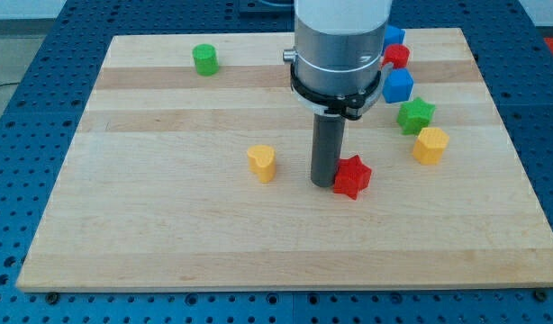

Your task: Push the red star below the yellow hexagon

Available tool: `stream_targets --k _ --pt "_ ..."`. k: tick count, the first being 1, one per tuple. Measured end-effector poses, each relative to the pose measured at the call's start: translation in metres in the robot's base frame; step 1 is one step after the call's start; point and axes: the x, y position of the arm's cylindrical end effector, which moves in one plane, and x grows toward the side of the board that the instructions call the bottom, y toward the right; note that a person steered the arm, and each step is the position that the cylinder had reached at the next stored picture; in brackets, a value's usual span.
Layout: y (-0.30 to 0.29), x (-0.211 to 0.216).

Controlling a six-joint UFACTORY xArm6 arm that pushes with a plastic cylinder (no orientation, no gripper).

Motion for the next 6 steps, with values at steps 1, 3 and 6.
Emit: stream_targets --k 1,3,6 --pt "0.022 -0.003" --pt "0.071 0.017" --pt "0.088 0.053"
